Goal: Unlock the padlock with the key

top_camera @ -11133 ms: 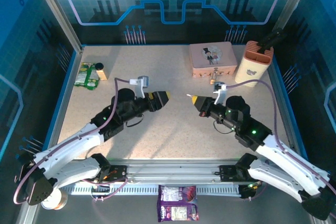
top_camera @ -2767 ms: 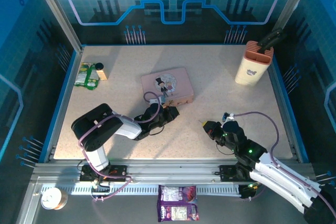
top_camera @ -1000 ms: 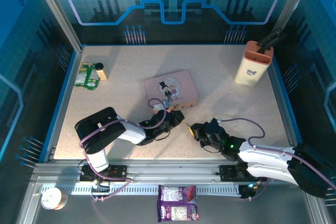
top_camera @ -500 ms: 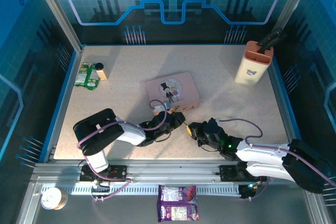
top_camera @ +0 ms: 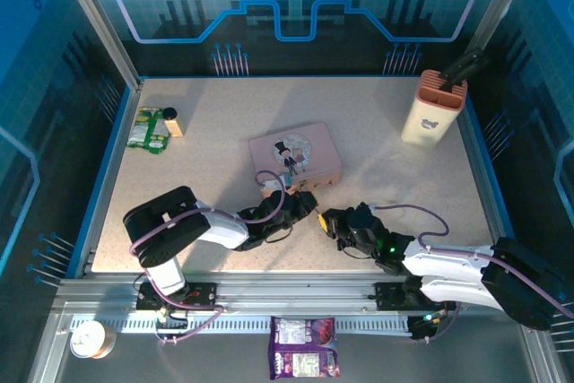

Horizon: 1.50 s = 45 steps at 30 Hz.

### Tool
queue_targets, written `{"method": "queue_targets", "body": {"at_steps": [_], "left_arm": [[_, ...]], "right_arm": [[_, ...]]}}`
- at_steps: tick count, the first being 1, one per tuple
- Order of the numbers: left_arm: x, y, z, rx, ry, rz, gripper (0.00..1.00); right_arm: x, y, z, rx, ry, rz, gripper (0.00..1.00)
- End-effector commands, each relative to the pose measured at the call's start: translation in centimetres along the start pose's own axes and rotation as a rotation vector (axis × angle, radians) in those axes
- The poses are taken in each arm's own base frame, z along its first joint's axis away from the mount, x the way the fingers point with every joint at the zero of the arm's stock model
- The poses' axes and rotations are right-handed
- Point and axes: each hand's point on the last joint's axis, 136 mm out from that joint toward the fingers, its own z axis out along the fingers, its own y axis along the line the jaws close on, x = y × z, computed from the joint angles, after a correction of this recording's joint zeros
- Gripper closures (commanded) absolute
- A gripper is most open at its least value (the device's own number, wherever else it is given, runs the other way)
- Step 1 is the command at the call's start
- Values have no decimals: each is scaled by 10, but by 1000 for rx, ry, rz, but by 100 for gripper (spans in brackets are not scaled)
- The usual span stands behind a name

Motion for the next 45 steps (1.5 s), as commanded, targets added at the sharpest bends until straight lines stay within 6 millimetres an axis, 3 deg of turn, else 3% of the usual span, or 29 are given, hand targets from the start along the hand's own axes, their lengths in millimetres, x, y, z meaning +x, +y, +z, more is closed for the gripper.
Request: {"method": "queue_targets", "body": {"at_steps": [1,19,24,45], "left_arm": [[-17,-82,-15,265,-55,-82,100],[-18,-91,-22,314,-52,-107,100],[-19,-93,-23,330,-53,-119,100],[-21,-94,-28,329,-60,-117,100]], "right_arm": [[-3,-3,0,4,-27,19,100],[-11,5,-4,-41,-53,31,100],[-4,15,1,-71,-18,23,100],[-11,16,-7,-75,-51,7,100]]}}
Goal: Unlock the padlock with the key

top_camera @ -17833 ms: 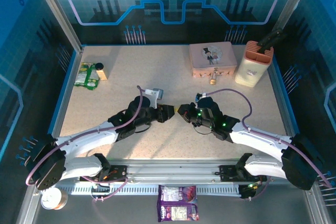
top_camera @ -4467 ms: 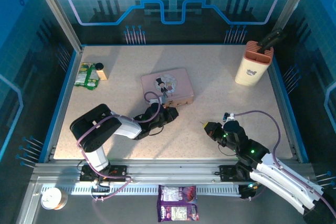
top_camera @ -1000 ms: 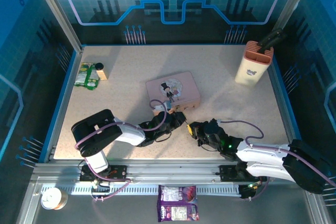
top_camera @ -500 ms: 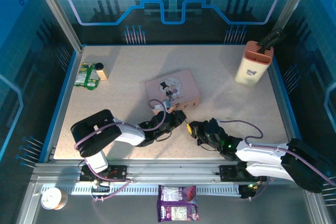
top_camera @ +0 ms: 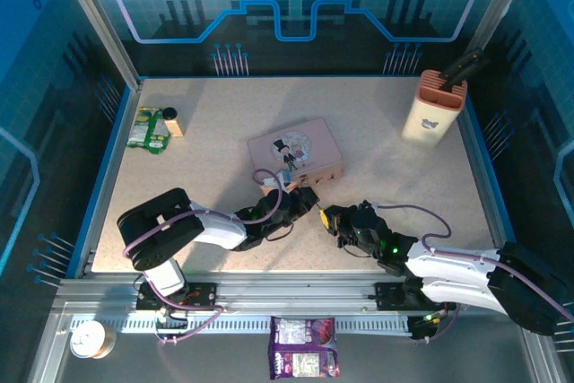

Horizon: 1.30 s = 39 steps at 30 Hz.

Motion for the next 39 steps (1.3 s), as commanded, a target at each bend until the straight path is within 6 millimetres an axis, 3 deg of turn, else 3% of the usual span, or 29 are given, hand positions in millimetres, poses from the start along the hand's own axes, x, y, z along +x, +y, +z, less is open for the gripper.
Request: {"method": "queue_targets", "body": {"at_steps": [1,20,39], "left_arm": [[-10,-74,-17,262,-22,-87,100],[-10,-72,-16,250,-23,-91,100],[-8,-76,-15,253,-17,-85,100]], "right_arm": [[-8,1,-1,-10,-39,-15,100],[-13,-1,-4,-7,-59,-24,100],[2,9,4,-28,-4,-32,100]]}}
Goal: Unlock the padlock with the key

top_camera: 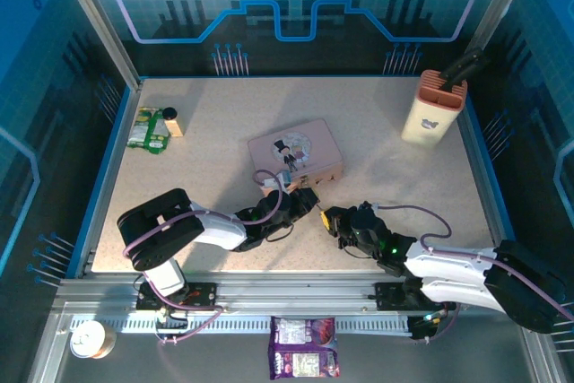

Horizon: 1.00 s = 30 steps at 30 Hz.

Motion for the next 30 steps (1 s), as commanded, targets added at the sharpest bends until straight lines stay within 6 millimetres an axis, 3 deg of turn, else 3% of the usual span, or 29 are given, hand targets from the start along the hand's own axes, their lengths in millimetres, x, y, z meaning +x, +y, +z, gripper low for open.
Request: {"method": "queue_targets", "body": {"at_steps": [1,30], "left_arm": [[-11,-76,-14,253,-24,-87,100],[-4,-81,-14,263,-12,-98,100]], "right_arm": [[5,17,1,-50,10,-9,100],[0,17,-5,-48,-13,-16,100]]}}
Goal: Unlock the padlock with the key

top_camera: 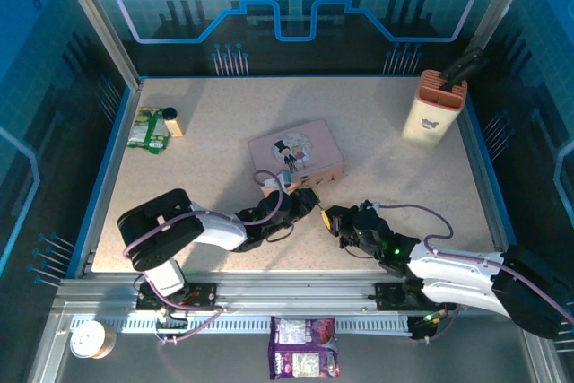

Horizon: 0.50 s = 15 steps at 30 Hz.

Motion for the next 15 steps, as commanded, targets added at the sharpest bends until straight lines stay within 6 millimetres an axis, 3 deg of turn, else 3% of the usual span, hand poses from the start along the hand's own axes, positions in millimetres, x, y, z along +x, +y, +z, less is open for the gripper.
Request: {"method": "queue_targets", "body": {"at_steps": [1,15], "left_arm": [[-5,-82,-14,264,-12,-99,100],[-3,-84,-15,273,-7,-103,100]], "right_arm": [[-2,9,1,-24,-20,0,100],[-3,10,1,-32,-25,3,100]]}}
